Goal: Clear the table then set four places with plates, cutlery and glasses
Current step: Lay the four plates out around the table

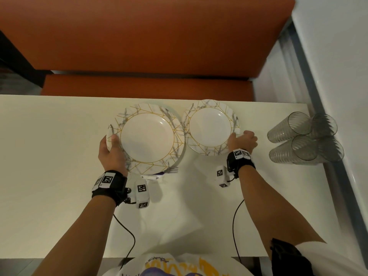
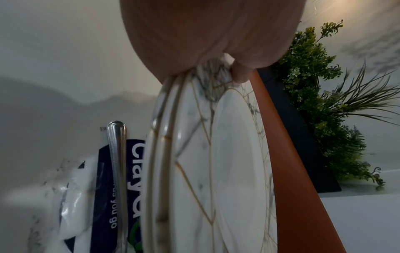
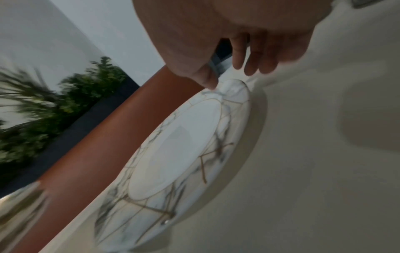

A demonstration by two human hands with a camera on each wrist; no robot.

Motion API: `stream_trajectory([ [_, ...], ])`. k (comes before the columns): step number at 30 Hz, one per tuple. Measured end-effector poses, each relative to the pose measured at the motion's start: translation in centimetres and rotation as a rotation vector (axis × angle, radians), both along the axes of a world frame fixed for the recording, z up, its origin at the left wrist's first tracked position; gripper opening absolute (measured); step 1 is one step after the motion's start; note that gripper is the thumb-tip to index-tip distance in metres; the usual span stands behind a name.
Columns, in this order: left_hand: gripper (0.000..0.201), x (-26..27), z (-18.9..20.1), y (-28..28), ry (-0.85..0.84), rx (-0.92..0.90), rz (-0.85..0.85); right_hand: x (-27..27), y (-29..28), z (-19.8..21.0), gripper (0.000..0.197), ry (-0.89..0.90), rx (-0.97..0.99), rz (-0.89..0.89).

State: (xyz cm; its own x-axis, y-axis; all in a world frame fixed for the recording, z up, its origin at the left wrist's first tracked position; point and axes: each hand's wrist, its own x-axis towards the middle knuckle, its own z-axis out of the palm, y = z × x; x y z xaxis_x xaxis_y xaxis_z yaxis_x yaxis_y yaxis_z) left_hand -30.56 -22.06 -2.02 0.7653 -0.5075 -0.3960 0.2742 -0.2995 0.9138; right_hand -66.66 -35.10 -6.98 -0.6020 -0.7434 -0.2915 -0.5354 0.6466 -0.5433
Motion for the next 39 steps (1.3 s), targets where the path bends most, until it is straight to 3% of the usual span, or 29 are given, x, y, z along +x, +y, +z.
stream_trajectory([
  [2, 0.036, -0.1, -0.1, 0.3, 0.016, 0.027, -0.014, 0.9, 0.6, 0.8, 0.044, 0.054, -0.170, 0.063],
  [4, 0.019, -0.5, 0.0, 0.6, 0.016, 0.057, -0.035, 2.6, 1.3, 1.8, 0.034, -0.076, -0.333, 0.196],
  [7, 0.008, -1.2, 0.0, 1.2, 0.039, 0.082, -0.063, 6.3, 2.6, 4.0, 0.031, -0.260, -0.353, 0.435],
  [11, 0.035, -2.3, 0.1, 2.6, 0.071, 0.097, -0.111, 9.6, 3.7, 5.9, 0.062, -0.323, -0.118, 0.668],
  [14, 0.041, -2.7, 0.1, 3.9, 0.072, 0.108, -0.137, 10.2, 4.7, 6.0, 0.061, -0.207, -0.077, 0.779],
  [15, 0.056, -2.5, 0.0, 4.5, 0.093, 0.126, -0.146, 10.3, 5.2, 5.9, 0.060, -0.195, -0.079, 0.781],
  [17, 0.100, -1.9, -0.2, 5.6, 0.127, 0.177, -0.153, 10.1, 6.4, 5.9, 0.056, -0.213, -0.081, 0.739],
  [18, 0.107, -1.6, -0.1, 6.1, 0.120, 0.184, -0.155, 9.9, 7.1, 6.0, 0.054, -0.229, -0.088, 0.696],
  [24, 0.081, 0.0, -0.6, 9.6, 0.085, 0.176, -0.184, 7.0, 12.4, 5.4, 0.047, -0.320, -0.086, 0.435],
  [28, 0.078, 1.8, -1.1, 12.5, 0.027, 0.181, -0.218, 4.5, 17.3, 4.0, 0.043, -0.313, -0.078, 0.262],
  [32, 0.117, 3.8, -2.6, 15.3, -0.058, 0.209, -0.251, 2.0, 21.9, 2.6, 0.036, -0.318, -0.116, 0.073],
  [34, 0.126, 4.8, -3.6, 17.2, -0.118, 0.244, -0.296, 1.2, 25.0, 1.8, 0.037, -0.317, -0.119, -0.027],
  [36, 0.120, 5.2, -3.0, 18.4, -0.137, 0.268, -0.289, 0.4, 26.9, 0.9, 0.039, -0.320, -0.096, -0.096],
  [39, 0.083, 5.2, -2.4, 19.8, -0.152, 0.264, -0.290, -0.8, 29.4, 0.0, 0.042, -0.320, -0.056, -0.202],
])
